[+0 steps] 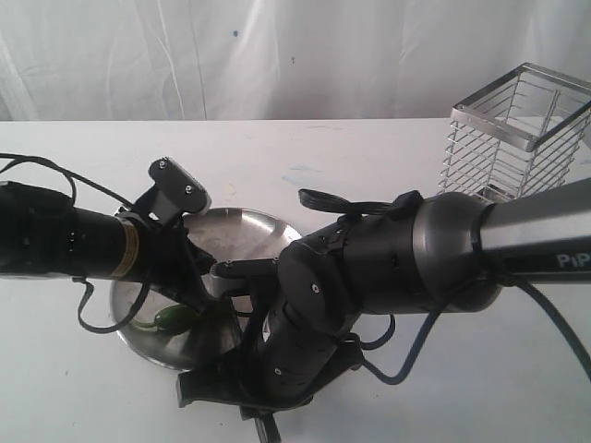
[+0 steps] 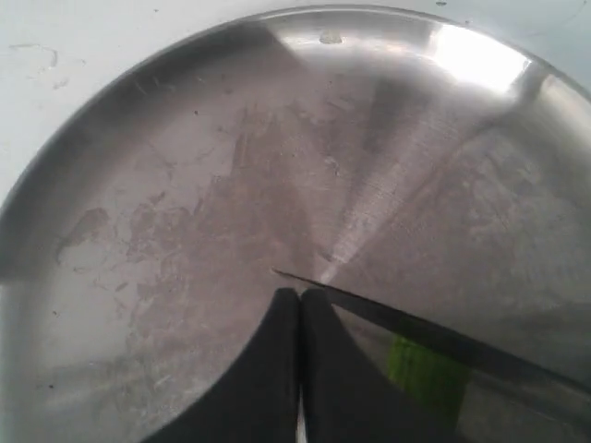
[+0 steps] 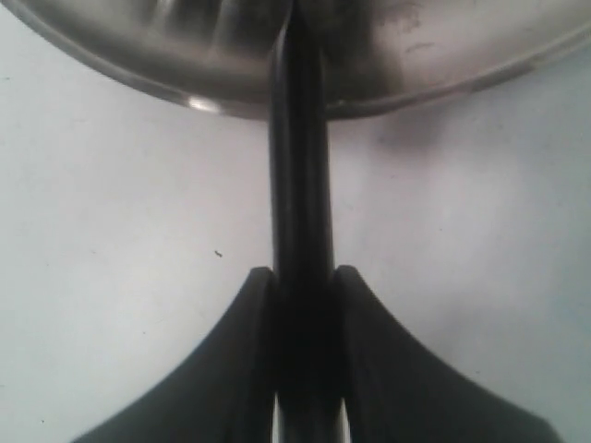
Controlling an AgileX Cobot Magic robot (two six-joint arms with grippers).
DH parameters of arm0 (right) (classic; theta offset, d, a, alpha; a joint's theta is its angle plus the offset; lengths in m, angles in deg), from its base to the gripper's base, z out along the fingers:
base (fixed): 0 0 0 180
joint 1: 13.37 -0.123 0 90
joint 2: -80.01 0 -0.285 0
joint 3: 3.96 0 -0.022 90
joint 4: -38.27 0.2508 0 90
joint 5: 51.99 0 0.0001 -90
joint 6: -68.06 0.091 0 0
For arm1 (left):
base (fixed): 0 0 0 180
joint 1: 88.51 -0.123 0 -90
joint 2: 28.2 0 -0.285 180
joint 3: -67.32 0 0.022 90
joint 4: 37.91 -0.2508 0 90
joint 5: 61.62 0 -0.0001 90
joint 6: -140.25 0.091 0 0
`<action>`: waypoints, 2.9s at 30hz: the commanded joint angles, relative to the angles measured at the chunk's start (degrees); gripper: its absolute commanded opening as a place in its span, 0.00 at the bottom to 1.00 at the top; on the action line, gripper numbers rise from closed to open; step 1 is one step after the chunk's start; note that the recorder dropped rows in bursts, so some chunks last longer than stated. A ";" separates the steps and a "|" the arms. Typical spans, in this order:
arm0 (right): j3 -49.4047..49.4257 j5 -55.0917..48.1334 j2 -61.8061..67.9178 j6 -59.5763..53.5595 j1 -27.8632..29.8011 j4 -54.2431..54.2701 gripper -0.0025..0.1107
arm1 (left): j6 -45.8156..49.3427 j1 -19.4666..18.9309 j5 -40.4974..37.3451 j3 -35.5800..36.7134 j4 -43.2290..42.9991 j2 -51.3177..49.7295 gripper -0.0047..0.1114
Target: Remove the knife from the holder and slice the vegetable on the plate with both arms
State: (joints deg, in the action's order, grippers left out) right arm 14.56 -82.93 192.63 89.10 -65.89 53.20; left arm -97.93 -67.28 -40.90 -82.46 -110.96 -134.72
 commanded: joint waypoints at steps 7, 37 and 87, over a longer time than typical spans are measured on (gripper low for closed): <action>-0.08 0.71 -0.09 0.08 -0.10 0.03 0.02 | 3.70 -0.12 5.63 -1.83 6.00 -1.13 0.04; -0.08 1.78 2.54 0.31 -0.10 0.68 0.02 | 14.81 -0.12 12.14 -1.83 21.30 -10.22 0.04; -0.08 -1.78 2.54 0.82 -0.10 2.06 0.02 | -15.47 -11.99 29.88 -1.62 -7.10 -4.77 0.04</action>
State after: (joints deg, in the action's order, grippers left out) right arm 14.05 -83.99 195.07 89.62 -65.97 55.03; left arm -112.74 -79.03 -12.48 -84.47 -116.82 -140.12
